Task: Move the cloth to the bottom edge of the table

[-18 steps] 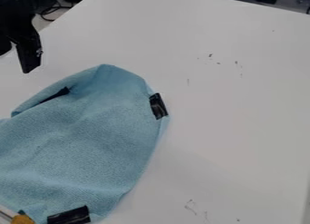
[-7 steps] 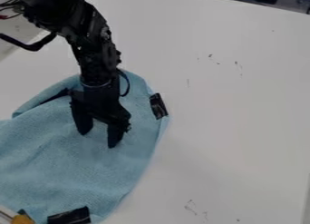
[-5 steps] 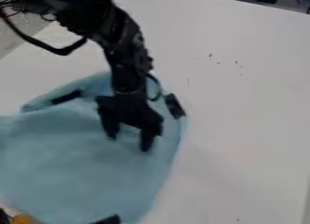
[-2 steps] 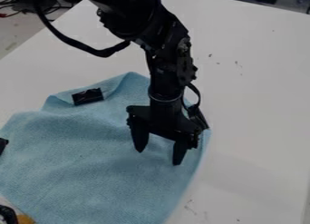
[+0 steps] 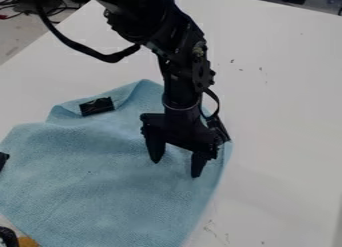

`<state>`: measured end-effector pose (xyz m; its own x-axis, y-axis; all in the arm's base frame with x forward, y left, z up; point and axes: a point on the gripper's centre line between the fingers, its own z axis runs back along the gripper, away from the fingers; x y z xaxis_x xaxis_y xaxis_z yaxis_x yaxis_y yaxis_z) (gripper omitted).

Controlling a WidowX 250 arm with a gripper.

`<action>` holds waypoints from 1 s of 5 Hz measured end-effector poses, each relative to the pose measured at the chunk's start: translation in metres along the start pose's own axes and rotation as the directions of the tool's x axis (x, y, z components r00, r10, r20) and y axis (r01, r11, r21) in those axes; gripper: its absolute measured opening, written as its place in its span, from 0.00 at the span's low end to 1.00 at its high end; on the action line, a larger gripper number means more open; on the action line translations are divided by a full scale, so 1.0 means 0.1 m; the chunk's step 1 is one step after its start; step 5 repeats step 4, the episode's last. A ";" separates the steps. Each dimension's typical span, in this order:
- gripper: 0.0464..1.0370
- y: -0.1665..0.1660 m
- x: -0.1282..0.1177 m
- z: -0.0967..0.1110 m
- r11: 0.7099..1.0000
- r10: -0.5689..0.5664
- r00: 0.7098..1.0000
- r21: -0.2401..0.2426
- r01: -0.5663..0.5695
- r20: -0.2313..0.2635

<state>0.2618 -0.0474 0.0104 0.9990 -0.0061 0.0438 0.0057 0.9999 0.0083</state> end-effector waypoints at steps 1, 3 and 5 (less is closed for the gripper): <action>0.96 0.18 0.06 0.15 1.000 -0.010 1.000 0.013 0.010 -0.019; 0.96 0.52 0.23 0.52 0.999 -0.032 0.997 -0.013 0.033 0.073; 0.96 0.58 0.28 0.50 0.998 -0.049 0.995 -0.031 0.052 0.086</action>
